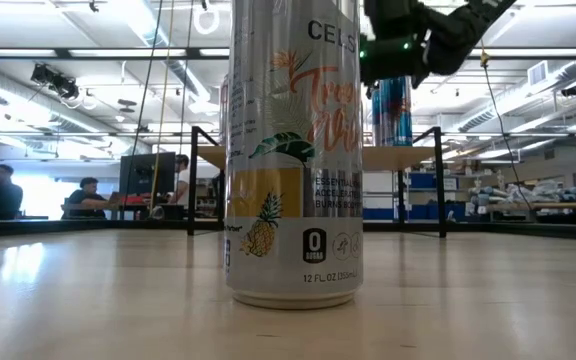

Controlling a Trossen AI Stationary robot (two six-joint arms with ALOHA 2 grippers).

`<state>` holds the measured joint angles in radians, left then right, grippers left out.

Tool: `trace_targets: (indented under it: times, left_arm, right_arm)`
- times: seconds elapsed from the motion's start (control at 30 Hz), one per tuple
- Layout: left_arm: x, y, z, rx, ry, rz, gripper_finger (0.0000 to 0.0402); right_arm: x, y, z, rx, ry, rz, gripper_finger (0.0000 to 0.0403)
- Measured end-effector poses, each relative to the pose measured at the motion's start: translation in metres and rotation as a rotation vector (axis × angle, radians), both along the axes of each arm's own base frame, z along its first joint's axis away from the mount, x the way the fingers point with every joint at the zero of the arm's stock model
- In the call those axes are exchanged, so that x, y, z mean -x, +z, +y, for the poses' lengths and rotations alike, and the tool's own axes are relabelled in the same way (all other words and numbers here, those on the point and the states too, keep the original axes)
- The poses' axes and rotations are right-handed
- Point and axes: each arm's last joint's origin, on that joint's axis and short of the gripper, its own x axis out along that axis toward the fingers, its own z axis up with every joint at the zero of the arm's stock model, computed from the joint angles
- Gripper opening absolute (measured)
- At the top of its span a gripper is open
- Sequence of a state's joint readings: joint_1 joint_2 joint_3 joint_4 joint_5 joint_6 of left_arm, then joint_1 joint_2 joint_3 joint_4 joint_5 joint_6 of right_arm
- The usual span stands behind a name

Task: Place canned beverage on shelf
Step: Put the red soda can aligned with the other red soda can on the shelf

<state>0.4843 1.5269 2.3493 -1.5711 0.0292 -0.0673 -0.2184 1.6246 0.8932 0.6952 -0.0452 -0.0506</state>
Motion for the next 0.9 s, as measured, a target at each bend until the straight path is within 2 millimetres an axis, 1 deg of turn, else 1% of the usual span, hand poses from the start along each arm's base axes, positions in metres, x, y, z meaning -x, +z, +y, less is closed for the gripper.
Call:
trace_targets:
  times: [0.1,0.17,0.23,0.3,0.37,0.47,0.7,0.9]
  left_arm:
    - [0.004,0.002,-0.002,-0.006,0.001,-0.01,0.0394]
    - [0.007,0.003,-0.003,-0.009,0.006,-0.015,0.0394]
    - [0.007,0.003,-0.004,0.0,0.021,-0.021,0.0394]
    - [0.007,0.003,-0.003,0.006,0.029,-0.023,0.0394]
    - [0.007,0.003,-0.003,0.005,0.028,-0.022,0.0394]
    - [0.007,0.003,-0.003,0.002,0.025,-0.021,0.0394]
    - [0.007,0.003,-0.003,-0.003,0.02,-0.018,0.0394]
    - [0.007,0.003,-0.003,-0.003,0.019,-0.018,0.0394]
  right_arm:
    - [-0.006,-0.014,-0.001,-0.016,-0.002,0.035,0.0346]
    - [-0.011,-0.019,-0.004,-0.122,-0.042,-0.026,0.0346]
    - [-0.017,-0.014,-0.006,-0.198,-0.063,-0.16,0.0346]
    - [-0.021,-0.002,-0.01,-0.194,-0.056,-0.306,0.0346]
    - [-0.024,0.007,-0.011,-0.194,-0.033,-0.389,0.0346]
    - [-0.025,0.008,-0.009,-0.218,0.037,-0.38,0.0346]
    - [-0.022,0.015,-0.011,-0.217,0.063,-0.442,0.0347]
    - [-0.021,0.021,-0.006,-0.088,0.294,-0.417,0.0348]
